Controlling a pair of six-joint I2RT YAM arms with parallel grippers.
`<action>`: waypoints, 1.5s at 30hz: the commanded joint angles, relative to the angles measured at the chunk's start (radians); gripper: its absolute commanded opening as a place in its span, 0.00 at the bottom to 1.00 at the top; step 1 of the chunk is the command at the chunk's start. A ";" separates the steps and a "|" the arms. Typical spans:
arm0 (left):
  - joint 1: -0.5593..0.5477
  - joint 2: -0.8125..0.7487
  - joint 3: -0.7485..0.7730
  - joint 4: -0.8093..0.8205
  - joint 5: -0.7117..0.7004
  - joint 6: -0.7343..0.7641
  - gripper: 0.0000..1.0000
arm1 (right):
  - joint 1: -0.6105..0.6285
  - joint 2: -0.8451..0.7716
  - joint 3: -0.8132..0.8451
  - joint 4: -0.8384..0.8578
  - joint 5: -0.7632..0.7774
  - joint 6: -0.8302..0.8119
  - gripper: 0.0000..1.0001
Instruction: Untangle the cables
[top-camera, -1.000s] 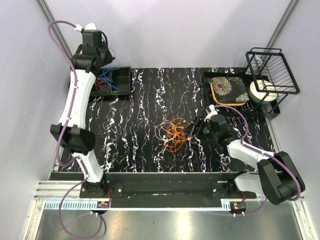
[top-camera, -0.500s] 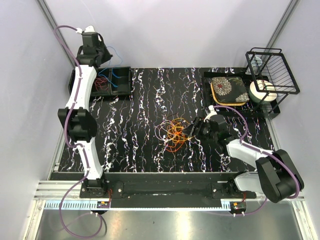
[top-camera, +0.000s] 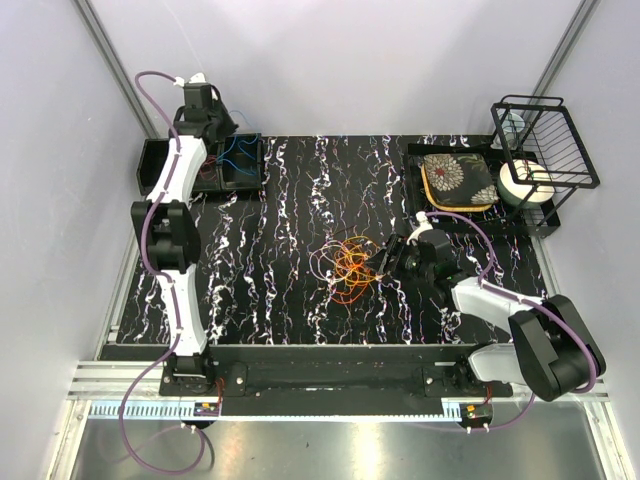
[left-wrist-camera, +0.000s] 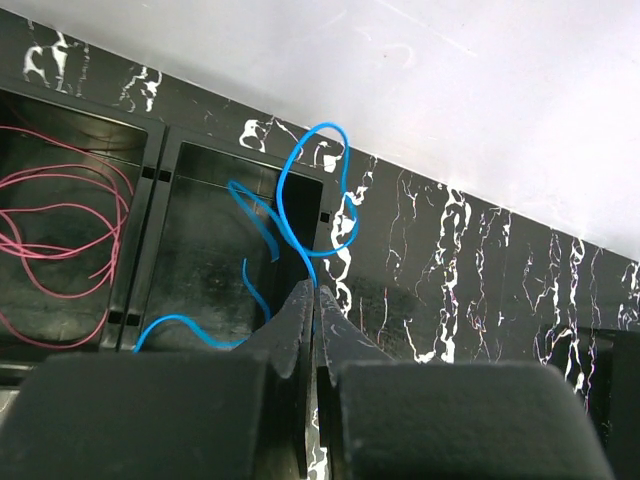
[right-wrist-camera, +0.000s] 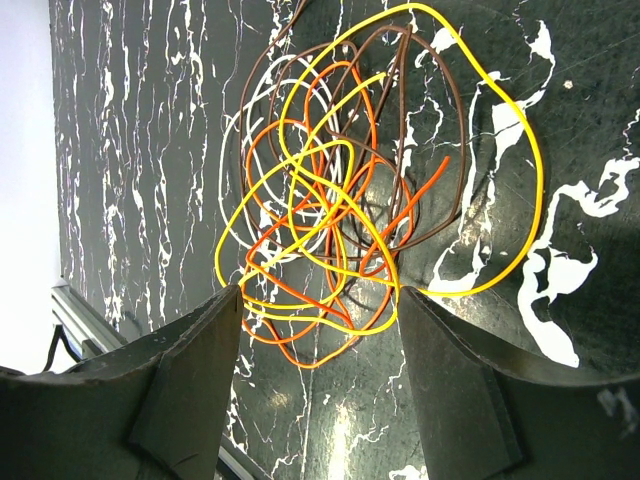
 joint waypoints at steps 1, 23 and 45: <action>0.014 0.008 -0.031 0.087 0.055 -0.025 0.00 | 0.006 0.004 0.042 0.014 -0.008 -0.006 0.70; 0.060 0.121 -0.079 0.332 0.216 -0.305 0.00 | 0.006 0.015 0.049 0.013 -0.014 -0.007 0.70; 0.083 0.045 -0.217 0.194 -0.038 -0.233 0.00 | 0.004 0.018 0.052 0.013 -0.015 -0.010 0.69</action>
